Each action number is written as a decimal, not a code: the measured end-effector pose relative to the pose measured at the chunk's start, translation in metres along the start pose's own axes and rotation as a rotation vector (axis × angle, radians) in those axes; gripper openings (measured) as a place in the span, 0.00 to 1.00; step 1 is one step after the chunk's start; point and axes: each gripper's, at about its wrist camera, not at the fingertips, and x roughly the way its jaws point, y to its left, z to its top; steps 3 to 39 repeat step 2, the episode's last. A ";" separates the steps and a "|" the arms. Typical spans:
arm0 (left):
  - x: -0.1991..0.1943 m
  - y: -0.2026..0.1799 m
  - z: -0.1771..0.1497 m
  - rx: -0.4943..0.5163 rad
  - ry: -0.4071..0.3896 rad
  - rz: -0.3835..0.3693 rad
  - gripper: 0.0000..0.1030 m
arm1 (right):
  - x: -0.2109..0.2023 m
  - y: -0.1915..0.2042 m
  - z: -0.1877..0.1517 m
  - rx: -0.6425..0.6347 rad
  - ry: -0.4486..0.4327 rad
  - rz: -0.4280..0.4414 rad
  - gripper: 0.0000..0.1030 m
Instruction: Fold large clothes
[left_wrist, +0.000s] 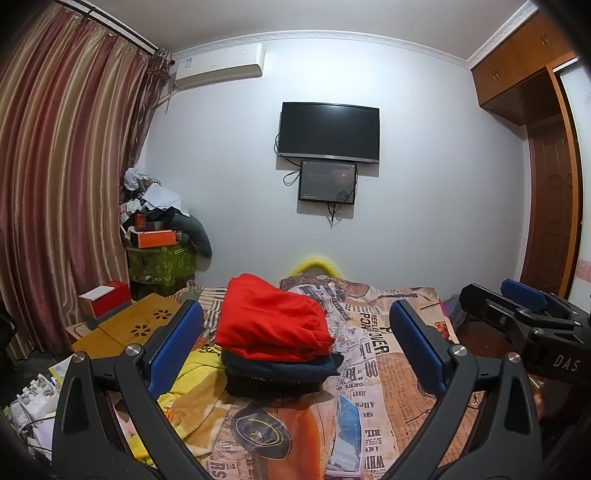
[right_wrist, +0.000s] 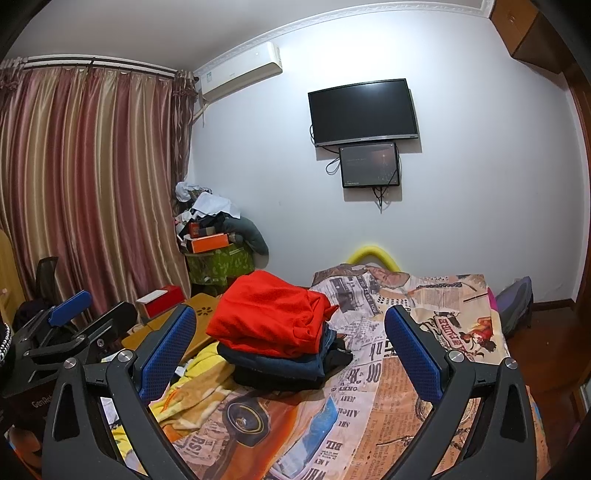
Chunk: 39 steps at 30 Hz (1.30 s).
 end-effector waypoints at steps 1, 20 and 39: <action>0.001 0.000 0.000 0.000 0.001 0.000 0.98 | 0.001 0.000 0.000 -0.001 0.000 0.000 0.98; 0.001 0.000 0.000 -0.003 0.002 0.002 0.98 | 0.001 0.000 0.000 -0.001 0.000 -0.001 0.98; 0.001 0.000 0.000 -0.003 0.002 0.002 0.98 | 0.001 0.000 0.000 -0.001 0.000 -0.001 0.98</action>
